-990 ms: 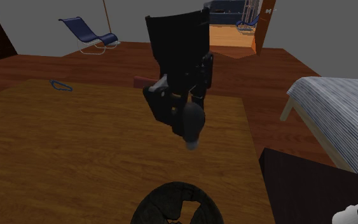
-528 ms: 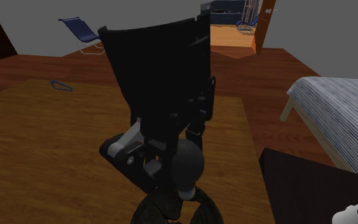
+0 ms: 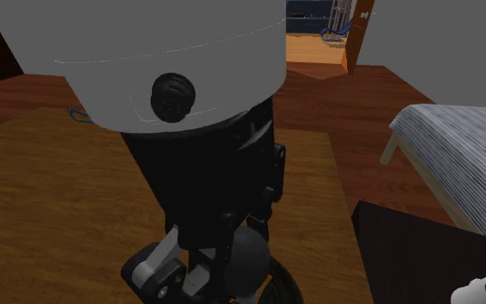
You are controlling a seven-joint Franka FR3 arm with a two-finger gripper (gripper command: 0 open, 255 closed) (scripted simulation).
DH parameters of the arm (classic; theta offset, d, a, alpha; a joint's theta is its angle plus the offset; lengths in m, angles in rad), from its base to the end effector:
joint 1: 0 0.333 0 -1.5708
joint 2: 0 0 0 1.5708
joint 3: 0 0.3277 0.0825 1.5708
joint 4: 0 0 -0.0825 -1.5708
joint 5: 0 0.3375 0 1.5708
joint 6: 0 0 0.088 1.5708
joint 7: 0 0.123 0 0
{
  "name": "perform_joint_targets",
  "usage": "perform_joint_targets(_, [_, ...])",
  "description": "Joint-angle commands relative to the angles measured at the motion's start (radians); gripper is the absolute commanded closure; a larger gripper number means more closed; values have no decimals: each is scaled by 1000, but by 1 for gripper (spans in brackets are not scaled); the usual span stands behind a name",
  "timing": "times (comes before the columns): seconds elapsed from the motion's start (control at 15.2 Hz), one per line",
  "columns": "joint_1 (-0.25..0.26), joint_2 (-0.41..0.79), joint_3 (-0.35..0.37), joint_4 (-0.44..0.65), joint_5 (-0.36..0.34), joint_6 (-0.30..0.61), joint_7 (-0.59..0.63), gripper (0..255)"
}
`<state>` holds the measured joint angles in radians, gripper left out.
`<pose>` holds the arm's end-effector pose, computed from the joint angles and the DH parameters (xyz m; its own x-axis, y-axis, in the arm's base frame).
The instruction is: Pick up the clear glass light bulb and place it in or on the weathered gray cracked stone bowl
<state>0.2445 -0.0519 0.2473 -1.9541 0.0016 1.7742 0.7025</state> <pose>0.4249 0.2300 0.4987 0.9726 -0.2139 -0.0914 -0.2057 -0.9743 0.0920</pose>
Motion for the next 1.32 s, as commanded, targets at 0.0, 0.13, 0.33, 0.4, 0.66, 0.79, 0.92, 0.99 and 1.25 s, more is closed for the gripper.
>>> perform_joint_targets(0.0, [0,5,0,-24,-1,29,0,255])
perform_joint_targets(0.13, [0,10,0,-45,-2,56,1,255])
perform_joint_targets(0.33, [0,20,1,-75,-5,95,4,255])
perform_joint_targets(0.4, [1,24,1,-85,-6,108,4,255])
perform_joint_targets(0.66, [1,37,2,-115,-9,152,7,255])
perform_joint_targets(0.79, [1,37,2,-115,-9,152,8,255])
perform_joint_targets(0.92, [1,38,2,-115,-9,152,8,255])
perform_joint_targets(0.99, [1,38,2,-115,-9,152,8,255])
perform_joint_targets(1.25, [1,38,2,-115,-9,152,8,0])
